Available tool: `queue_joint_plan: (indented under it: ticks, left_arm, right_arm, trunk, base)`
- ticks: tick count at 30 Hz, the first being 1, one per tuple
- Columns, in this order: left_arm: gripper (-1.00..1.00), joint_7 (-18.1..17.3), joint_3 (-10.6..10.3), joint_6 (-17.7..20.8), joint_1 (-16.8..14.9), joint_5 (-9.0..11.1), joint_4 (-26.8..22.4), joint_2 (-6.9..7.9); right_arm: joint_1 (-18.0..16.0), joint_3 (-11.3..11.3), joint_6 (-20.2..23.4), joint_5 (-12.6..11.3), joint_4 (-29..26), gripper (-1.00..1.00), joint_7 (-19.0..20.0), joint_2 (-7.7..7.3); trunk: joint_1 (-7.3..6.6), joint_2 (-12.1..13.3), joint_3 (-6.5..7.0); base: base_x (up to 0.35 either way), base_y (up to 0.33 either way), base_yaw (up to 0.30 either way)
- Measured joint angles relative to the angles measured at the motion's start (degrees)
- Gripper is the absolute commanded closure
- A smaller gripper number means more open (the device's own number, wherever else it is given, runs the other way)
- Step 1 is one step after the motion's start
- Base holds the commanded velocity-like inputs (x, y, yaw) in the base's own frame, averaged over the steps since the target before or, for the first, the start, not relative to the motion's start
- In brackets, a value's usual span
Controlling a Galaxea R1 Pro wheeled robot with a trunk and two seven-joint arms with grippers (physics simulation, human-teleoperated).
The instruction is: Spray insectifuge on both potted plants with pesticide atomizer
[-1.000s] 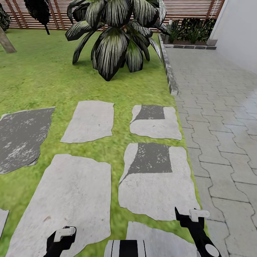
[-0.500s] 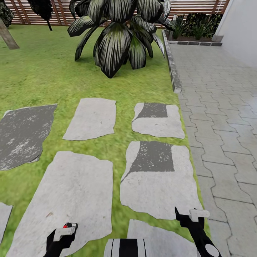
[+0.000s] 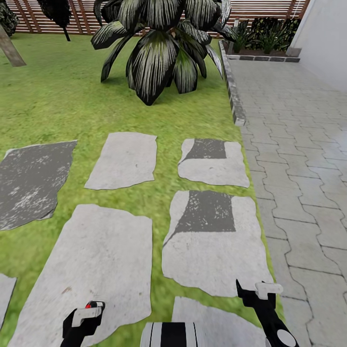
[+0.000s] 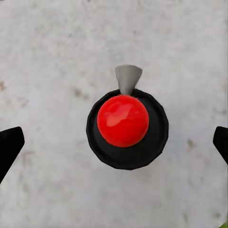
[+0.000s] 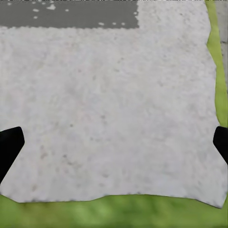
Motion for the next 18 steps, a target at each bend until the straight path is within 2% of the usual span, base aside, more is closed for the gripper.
queue_joint_plan:
  ticks: [12,18]
  left_arm:
    - [-1.0,0.0,-0.09,-0.09,0.01,-0.03,0.0,0.0]
    - [-1.0,0.0,-0.09,-0.14,0.01,-0.02,0.0,0.0]
  right_arm:
    - [0.0,-0.07,0.0,0.0,0.0,-1.0,0.0,0.0]
    - [0.0,-0.07,0.0,0.0,0.0,-1.0,0.0,0.0]
  trunk:
    - [0.01,0.0,0.0]
    - [0.14,-0.07,-1.11]
  base:
    - [0.028,0.0,0.0]
    - [0.0,0.0,0.0]
